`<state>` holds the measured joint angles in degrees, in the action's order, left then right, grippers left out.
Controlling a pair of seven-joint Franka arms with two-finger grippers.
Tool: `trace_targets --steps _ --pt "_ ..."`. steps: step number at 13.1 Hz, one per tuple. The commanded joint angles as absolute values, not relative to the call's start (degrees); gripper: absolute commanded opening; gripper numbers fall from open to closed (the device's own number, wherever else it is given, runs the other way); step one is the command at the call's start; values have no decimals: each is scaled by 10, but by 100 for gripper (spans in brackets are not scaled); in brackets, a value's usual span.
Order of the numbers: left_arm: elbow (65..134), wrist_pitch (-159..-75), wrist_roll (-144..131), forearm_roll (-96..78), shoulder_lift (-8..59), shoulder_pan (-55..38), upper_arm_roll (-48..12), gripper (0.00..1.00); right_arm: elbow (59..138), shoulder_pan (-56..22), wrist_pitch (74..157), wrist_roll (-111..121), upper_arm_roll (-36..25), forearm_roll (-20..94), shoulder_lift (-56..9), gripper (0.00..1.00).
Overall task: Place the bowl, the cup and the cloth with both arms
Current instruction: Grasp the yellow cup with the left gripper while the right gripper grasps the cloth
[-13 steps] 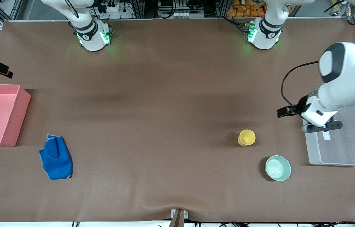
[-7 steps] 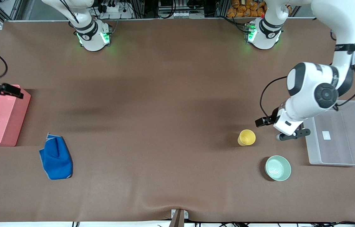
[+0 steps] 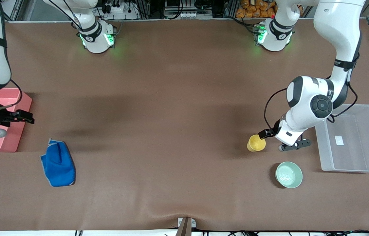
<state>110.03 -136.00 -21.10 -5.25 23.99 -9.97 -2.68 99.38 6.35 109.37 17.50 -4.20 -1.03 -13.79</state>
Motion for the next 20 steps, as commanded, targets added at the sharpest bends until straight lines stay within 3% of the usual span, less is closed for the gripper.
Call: trace_targets --steps 1,2,4,7,9,10,14,17,20 --pt "1098 -1380 -228 -57 254 -105 -32 89 976 85 1112 182 -38 -5 -170 100" --pt "1098 -1382 -228 -63 257 -105 -32 86 976 98 1134 186 -38 -5 -180 100" --pt "1099 -1398 -228 -67 269 -105 -32 66 967 99 1148 185 -38 -5 -199 100" --pt "1098 -1400 -229 -68 276 -105 -32 50 965 91 1204 185 -36 -5 -242 100" --pt "1095 -1400 -228 -67 276 -104 -32 9 943 97 1237 206 -36 -11 -270 100" --pt "1093 -1400 -224 -66 276 -104 -32 0 931 98 1237 250 -36 -8 -285 100" --pt "1044 -1349 -228 -68 270 -94 -32 0 905 99 1258 392 -35 19 -335 100" --pt "978 -1255 -227 -73 266 -76 -28 0 906 97 1334 441 -35 44 -371 100" --pt "939 -1162 -164 -72 243 -20 -26 0 916 98 1338 461 -26 56 -382 100"
